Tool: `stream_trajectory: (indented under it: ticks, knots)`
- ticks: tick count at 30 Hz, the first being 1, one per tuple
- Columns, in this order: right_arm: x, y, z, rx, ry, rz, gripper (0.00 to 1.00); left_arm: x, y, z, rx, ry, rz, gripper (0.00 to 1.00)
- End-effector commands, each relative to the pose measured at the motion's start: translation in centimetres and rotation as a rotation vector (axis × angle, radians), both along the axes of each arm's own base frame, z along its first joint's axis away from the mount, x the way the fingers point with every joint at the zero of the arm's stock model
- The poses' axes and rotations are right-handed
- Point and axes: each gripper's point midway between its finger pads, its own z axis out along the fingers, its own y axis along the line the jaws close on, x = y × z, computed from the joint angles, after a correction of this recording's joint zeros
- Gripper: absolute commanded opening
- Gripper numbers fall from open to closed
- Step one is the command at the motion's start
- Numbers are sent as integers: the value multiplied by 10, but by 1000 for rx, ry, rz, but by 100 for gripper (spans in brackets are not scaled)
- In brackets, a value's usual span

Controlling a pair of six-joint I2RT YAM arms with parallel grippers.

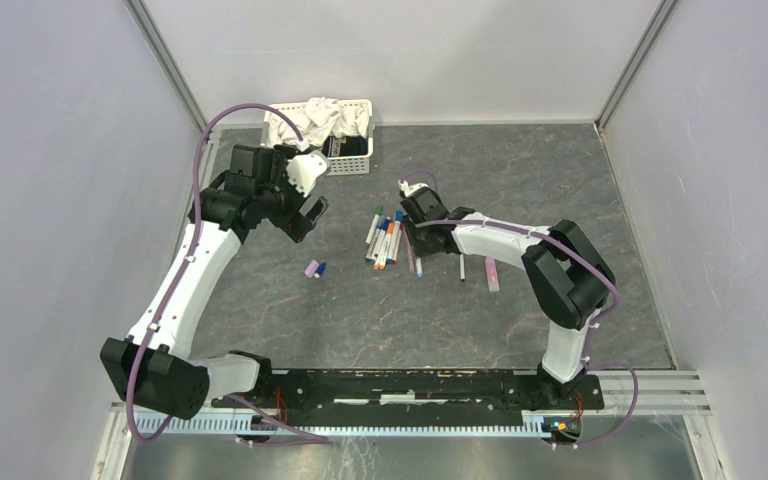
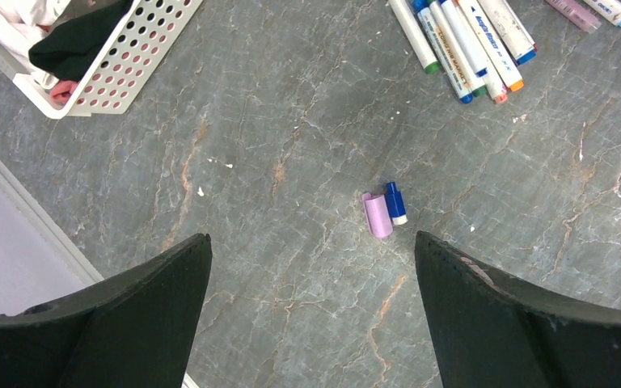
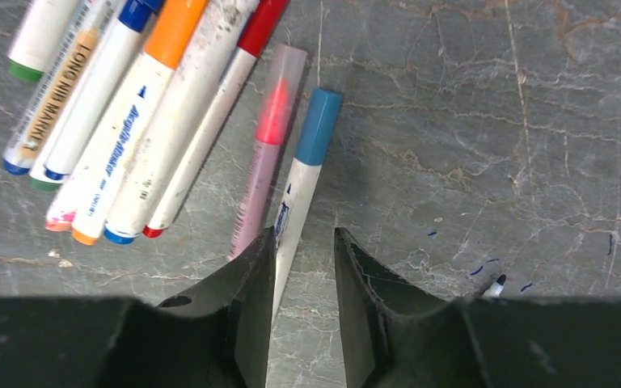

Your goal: Open the pen caps

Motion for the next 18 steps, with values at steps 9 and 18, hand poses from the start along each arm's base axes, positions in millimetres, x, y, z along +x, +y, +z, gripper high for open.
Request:
stream_trajectory:
  ticks: [9,18]
  knots:
    - [-17,-22,-38,-65,55,-32,29,-6,-8,3,-41,16,-32,100]
    - [-11,2,25,151,28,69,0,-40,-31,-19,-91,84,-253,100]
